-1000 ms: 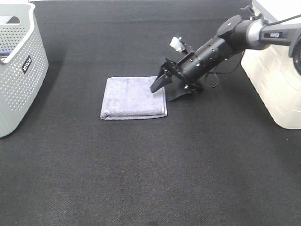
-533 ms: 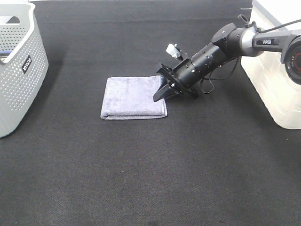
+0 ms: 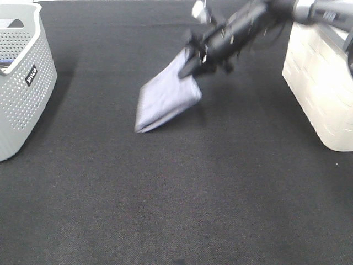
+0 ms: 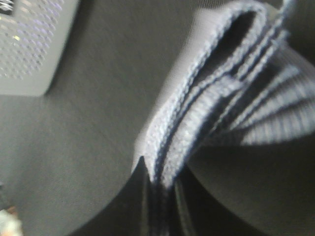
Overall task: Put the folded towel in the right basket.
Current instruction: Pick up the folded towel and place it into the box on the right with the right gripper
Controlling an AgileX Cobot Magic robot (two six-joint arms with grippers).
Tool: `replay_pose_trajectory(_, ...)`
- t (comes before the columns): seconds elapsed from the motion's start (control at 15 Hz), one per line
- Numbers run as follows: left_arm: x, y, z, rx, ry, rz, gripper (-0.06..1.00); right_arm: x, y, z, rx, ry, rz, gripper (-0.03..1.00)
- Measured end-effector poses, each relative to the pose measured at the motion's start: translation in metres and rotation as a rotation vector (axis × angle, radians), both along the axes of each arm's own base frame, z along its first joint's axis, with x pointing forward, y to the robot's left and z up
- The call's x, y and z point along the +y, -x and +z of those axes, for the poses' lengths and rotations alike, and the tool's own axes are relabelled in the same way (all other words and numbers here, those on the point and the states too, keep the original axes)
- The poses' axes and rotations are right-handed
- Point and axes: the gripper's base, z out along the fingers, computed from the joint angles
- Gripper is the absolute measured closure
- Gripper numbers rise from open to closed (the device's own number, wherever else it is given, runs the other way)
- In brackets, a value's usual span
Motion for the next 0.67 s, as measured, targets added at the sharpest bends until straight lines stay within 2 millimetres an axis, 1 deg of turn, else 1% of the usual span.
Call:
replay_pose_trajectory(0.2, 0.000, 0.000, 0.000, 0.000, 0.000, 0.000, -0.03, -0.009, 0.003, 0.075, -0.193, 0.070, -0.023, 0.91)
replay_pose_trajectory(0.27, 0.000, 0.000, 0.000, 0.000, 0.000, 0.000, -0.03, -0.013, 0.007, 0.098, -0.251, 0.106, -0.042, 0.91)
replay_pose_trajectory(0.33, 0.000, 0.000, 0.000, 0.000, 0.000, 0.000, -0.03, -0.023, 0.015, 0.130, -0.331, 0.177, -0.079, 0.91)
replay_pose_trajectory(0.4, 0.000, 0.000, 0.000, 0.000, 0.000, 0.000, -0.03, -0.031, 0.022, 0.150, -0.383, 0.240, -0.107, 0.91)
replay_pose_trajectory(0.47, 0.000, 0.000, 0.000, 0.000, 0.000, 0.000, -0.03, -0.040, 0.027, 0.165, -0.425, 0.305, -0.135, 0.91)
replay_pose_trajectory(0.53, 0.000, 0.000, 0.000, 0.000, 0.000, 0.000, -0.03, -0.052, 0.032, 0.182, -0.465, 0.363, -0.182, 0.91)
replay_pose_trajectory(0.67, 0.000, 0.000, 0.000, 0.000, 0.000, 0.000, -0.03, -0.081, 0.042, 0.212, -0.514, 0.396, -0.274, 0.91)
